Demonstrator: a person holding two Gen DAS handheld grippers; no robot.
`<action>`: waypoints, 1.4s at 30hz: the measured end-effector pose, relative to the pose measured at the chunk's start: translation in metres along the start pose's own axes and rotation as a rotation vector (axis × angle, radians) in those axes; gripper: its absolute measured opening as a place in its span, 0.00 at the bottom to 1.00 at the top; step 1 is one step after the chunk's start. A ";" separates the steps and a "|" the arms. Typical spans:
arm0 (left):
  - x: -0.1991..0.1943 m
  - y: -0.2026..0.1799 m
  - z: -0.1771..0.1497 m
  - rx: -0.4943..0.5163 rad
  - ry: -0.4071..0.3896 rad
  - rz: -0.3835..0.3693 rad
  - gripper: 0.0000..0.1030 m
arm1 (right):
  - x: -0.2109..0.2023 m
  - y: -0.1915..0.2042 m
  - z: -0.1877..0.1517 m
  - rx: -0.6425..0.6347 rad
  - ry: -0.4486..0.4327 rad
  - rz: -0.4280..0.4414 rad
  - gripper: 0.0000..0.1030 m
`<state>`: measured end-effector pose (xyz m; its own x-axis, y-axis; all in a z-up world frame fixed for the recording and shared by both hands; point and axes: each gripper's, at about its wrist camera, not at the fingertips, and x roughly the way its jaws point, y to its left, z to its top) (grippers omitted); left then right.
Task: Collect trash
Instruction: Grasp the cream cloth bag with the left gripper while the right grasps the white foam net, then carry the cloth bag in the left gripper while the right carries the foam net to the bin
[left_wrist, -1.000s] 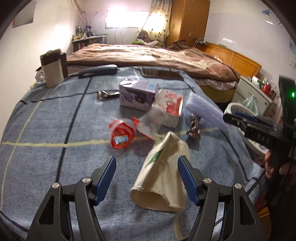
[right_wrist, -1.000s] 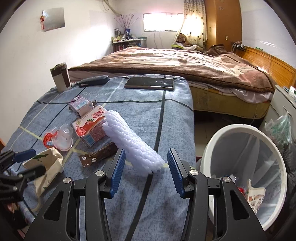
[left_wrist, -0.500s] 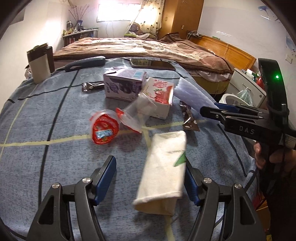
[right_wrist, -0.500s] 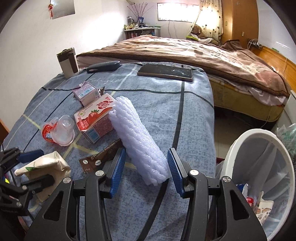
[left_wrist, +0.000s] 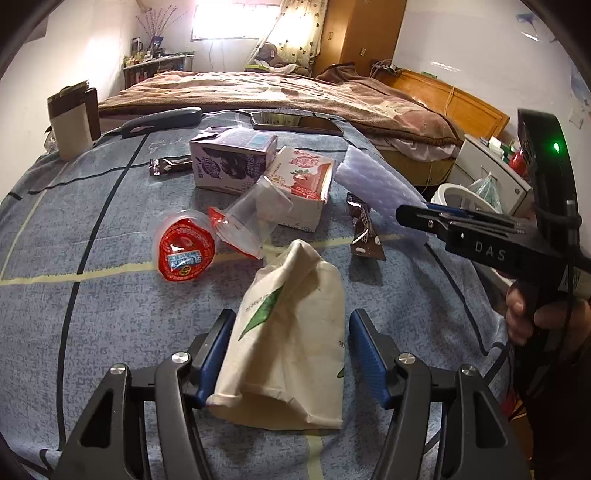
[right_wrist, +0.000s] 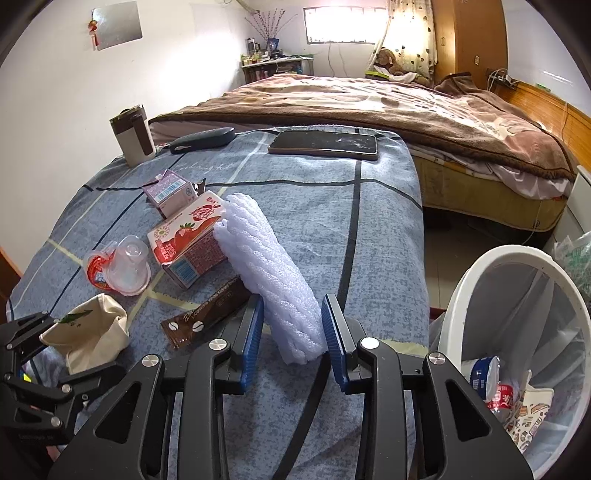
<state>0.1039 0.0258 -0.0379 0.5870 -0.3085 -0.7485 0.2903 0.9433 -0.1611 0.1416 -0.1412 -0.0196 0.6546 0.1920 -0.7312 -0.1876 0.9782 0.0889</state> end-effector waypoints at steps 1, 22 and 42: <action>-0.001 0.001 0.000 -0.008 -0.005 0.003 0.63 | -0.001 0.000 0.000 -0.002 -0.003 -0.003 0.32; -0.009 -0.008 0.001 0.010 -0.040 0.061 0.51 | -0.012 -0.002 -0.009 0.022 -0.031 0.010 0.25; -0.032 -0.030 0.018 0.057 -0.118 0.107 0.51 | -0.055 -0.016 -0.018 0.086 -0.123 -0.012 0.25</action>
<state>0.0898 0.0052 0.0019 0.7003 -0.2220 -0.6785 0.2618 0.9641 -0.0452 0.0954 -0.1684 0.0067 0.7424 0.1829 -0.6446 -0.1191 0.9827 0.1417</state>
